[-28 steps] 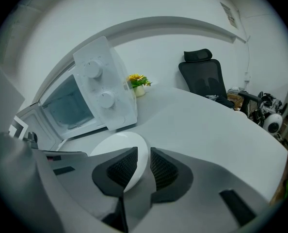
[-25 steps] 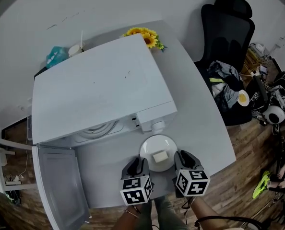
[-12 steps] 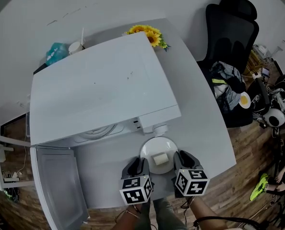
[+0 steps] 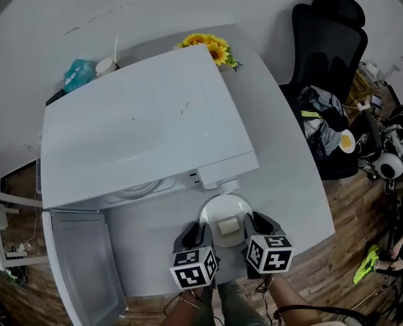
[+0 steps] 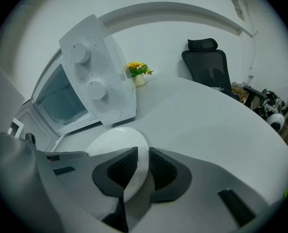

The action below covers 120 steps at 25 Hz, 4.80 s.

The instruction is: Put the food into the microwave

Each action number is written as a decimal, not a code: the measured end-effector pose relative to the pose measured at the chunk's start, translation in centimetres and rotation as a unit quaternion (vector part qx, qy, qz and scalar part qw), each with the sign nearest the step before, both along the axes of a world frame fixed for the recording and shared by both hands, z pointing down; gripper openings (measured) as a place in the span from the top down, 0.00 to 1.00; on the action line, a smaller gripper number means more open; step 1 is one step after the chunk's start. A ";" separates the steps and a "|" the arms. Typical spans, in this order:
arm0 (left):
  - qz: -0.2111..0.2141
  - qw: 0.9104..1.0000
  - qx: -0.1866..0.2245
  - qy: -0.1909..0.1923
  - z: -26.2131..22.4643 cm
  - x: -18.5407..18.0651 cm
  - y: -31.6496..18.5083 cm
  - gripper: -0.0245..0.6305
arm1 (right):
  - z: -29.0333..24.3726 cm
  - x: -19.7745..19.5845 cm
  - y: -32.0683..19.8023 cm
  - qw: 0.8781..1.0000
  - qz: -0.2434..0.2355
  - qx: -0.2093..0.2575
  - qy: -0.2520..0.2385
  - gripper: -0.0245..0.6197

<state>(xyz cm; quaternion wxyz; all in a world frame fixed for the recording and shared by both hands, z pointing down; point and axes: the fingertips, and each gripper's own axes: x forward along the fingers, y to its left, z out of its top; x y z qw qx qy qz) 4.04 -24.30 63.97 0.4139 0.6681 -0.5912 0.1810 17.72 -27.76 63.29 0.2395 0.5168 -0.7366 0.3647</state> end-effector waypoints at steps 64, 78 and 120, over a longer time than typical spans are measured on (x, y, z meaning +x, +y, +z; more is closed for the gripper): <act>-0.152 0.988 0.029 0.002 -5.7 -13.5 7.3 0.81 | -6.1 -15.5 4.1 0.988 -0.139 0.053 -0.029 0.84; -0.170 0.984 0.044 -0.005 -8.1 -16.1 7.3 0.81 | -8.7 -18.3 3.6 0.985 -0.156 0.068 -0.040 0.84; -0.189 0.973 0.126 -0.051 -9.1 -23.2 -3.6 0.81 | -9.3 -24.1 -5.7 0.980 -0.108 0.134 -0.103 0.85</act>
